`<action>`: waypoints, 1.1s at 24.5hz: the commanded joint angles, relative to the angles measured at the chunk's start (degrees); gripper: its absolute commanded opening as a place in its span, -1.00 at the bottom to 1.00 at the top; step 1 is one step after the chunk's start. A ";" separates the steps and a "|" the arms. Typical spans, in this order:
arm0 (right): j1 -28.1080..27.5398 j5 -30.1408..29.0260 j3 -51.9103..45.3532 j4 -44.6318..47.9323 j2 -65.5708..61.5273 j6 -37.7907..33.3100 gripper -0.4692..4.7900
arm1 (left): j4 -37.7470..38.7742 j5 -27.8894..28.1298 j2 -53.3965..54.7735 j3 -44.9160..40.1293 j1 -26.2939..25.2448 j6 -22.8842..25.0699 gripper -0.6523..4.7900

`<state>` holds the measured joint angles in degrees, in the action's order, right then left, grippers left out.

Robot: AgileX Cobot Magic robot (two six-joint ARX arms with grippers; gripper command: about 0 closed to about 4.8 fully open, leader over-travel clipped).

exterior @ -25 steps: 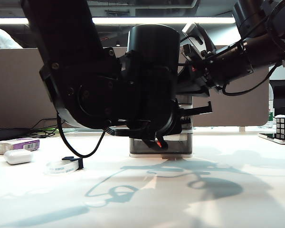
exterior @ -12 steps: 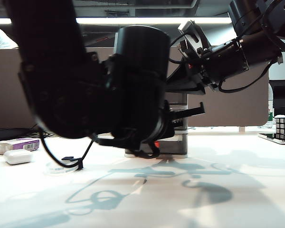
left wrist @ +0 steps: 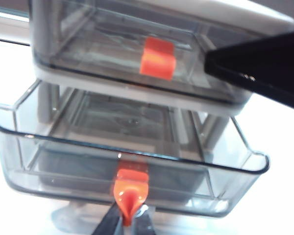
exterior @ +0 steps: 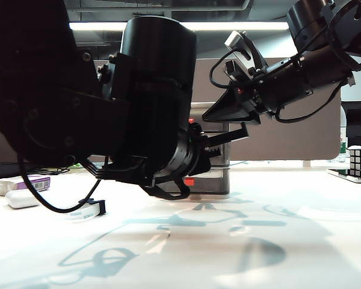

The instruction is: Open the second layer of the drawer on the table, pick up the transparent tape on the table and put it in, and finally close the drawer.

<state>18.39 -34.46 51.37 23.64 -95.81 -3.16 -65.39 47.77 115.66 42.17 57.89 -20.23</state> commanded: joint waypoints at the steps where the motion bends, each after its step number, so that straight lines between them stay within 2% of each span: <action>1: -0.17 1.55 0.81 1.51 0.15 0.22 -0.84 | 2.25 -0.04 -0.74 -0.63 1.55 -0.17 -0.78; 6: -0.17 1.53 1.09 1.60 -0.22 0.22 -0.84 | 5.75 0.02 -2.58 -1.27 4.50 -2.40 -0.78; 11: -0.17 1.51 1.09 1.46 -0.42 0.22 -0.84 | 10.91 0.22 -5.16 -2.03 5.14 -5.38 -0.78; 19: -0.17 1.16 1.09 1.46 -0.42 0.20 -0.84 | 14.49 0.22 -6.45 -2.05 5.01 -5.35 -0.78; 23: -0.17 1.09 1.09 1.46 -0.42 0.20 -0.84 | 16.35 0.22 -6.97 -2.08 5.20 -5.33 -0.56; 27: -0.17 1.09 1.07 1.42 -0.42 0.20 -0.84 | 19.63 0.85 -9.49 -2.80 6.21 -5.33 -0.55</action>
<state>18.33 -33.63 52.01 24.08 -96.36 -3.16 -46.57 48.27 107.48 39.83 63.61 -25.41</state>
